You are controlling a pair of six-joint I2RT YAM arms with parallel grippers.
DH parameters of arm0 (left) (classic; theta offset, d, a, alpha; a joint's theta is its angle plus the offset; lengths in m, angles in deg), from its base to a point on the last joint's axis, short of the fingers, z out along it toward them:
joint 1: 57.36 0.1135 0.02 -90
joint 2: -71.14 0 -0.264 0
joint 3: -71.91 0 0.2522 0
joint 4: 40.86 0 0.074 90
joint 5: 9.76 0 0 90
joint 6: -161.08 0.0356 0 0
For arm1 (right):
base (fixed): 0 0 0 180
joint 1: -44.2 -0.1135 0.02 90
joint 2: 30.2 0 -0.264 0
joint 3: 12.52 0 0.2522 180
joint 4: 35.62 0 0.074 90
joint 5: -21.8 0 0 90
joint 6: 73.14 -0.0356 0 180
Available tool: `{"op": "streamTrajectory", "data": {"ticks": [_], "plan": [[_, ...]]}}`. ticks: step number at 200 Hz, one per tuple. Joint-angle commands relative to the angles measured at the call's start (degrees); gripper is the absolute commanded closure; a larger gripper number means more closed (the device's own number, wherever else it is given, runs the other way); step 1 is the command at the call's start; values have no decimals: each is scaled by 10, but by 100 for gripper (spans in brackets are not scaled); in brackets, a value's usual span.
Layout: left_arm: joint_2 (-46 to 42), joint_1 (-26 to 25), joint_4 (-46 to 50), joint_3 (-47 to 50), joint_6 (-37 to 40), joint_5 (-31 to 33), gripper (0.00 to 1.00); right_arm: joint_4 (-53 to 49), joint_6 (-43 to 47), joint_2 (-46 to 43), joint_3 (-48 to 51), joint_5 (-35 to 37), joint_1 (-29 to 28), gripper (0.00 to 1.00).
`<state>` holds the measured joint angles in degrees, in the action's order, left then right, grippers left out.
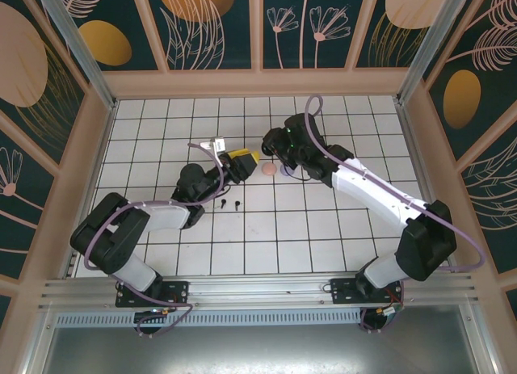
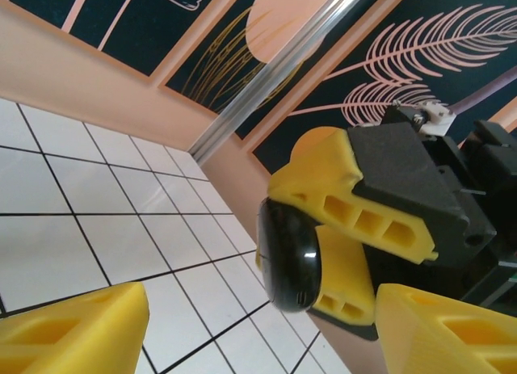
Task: Insert the wireless bluetooth earbuds into the charging case
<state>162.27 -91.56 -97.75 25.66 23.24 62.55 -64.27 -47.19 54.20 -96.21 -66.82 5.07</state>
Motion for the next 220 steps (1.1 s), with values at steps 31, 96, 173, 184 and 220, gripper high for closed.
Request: {"op": "streamTrajectory", "data": {"ticks": [31, 96, 173, 184, 220], "plan": [[31, -9, -52, -36, -18, -5, 34, 21, -9, 13, -26, -2, -14, 65], [53, -17, -61, -49, -24, -6, 40, 24, -9, 23, -35, -3, -21, 65], [62, -18, -69, -51, -26, -7, 60, 27, -10, 29, -39, -2, -29, 65], [63, -18, -70, -51, -26, -6, 63, 27, -11, 28, -39, -2, -30, 65], [64, -18, -75, -52, -27, -7, 77, 28, -12, 28, -40, -3, -35, 65]]}}
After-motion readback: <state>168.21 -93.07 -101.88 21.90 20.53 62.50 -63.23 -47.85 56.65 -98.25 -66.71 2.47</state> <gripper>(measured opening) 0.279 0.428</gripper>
